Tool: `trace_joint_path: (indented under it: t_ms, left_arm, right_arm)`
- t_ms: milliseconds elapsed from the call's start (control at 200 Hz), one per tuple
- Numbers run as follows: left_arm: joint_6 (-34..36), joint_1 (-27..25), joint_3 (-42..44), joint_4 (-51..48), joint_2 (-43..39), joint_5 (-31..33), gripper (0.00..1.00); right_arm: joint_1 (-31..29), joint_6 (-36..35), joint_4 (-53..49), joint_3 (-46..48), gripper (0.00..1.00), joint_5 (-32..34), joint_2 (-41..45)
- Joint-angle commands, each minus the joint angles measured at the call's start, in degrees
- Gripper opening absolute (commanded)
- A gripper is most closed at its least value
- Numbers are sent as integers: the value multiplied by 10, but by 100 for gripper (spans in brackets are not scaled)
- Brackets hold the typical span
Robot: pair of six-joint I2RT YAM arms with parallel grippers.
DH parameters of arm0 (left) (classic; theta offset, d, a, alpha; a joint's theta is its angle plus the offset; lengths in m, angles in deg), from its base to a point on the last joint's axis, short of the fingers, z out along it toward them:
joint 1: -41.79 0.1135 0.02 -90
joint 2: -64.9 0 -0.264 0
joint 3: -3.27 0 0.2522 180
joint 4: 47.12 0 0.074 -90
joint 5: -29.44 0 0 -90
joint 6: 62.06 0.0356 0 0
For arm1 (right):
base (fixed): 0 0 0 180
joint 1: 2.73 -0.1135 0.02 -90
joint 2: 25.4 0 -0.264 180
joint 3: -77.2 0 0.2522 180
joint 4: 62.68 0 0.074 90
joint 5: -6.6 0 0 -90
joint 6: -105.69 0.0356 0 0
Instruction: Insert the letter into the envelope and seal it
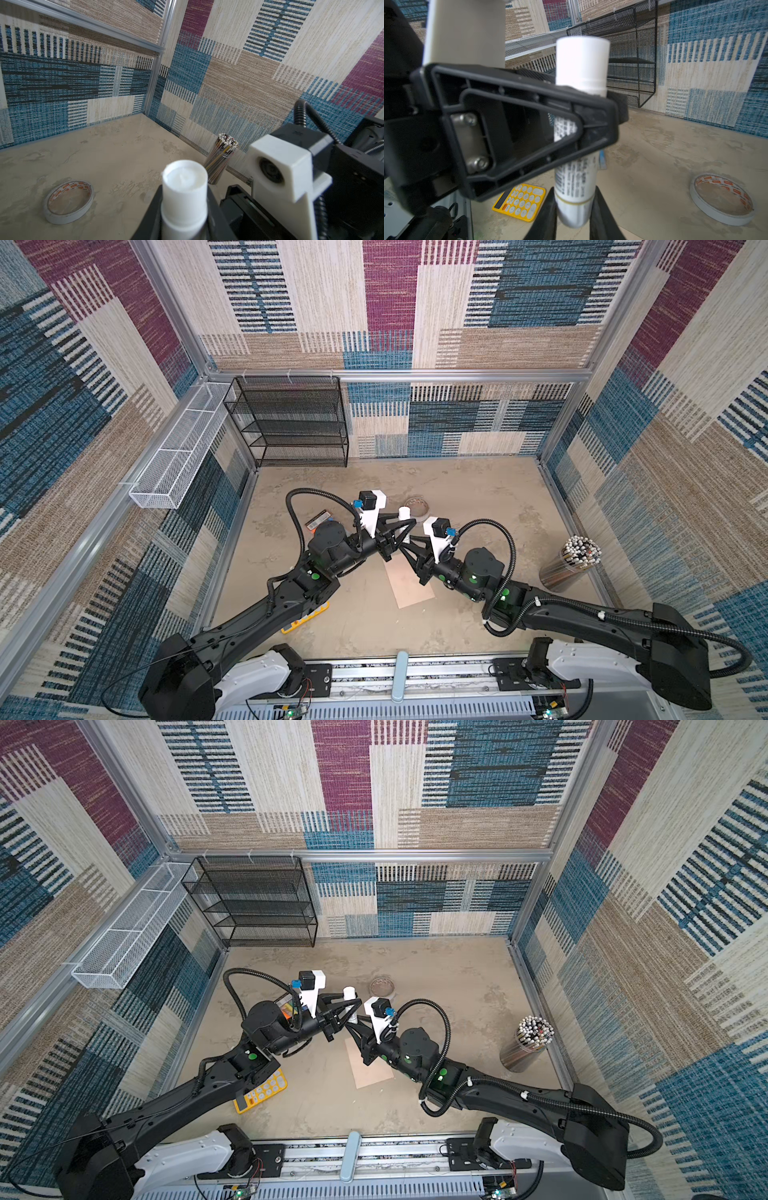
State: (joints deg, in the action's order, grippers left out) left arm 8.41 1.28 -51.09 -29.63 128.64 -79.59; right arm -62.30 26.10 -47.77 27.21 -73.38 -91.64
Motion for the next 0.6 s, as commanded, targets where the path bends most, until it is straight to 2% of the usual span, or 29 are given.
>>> trace_joint_path:
  t_ms: [0, 145, 225, 301, 436, 591]
  left_arm:
    - [14, -2, 8, -76, 3, 13, 0]
    - [14, -4, 9, -77, 1, 26, 0]
    - [16, -4, 11, -78, -1, 35, 0]
    - [17, -4, 11, -81, -6, 42, 0]
    - [28, -4, 15, -86, -25, 93, 0]
    - [51, 3, 3, -104, -47, 122, 0]
  right_arm:
    - [-25, -26, 123, -26, 19, 73, -15]
    - [-56, -40, 113, -55, 21, 130, -44]
    - [-62, -43, 100, -69, 23, 134, -55]
    - [-64, -42, 91, -72, 27, 135, -59]
    - [-61, -63, 86, -45, 38, 139, -39]
    - [-23, -57, 49, -6, 46, 79, 9]
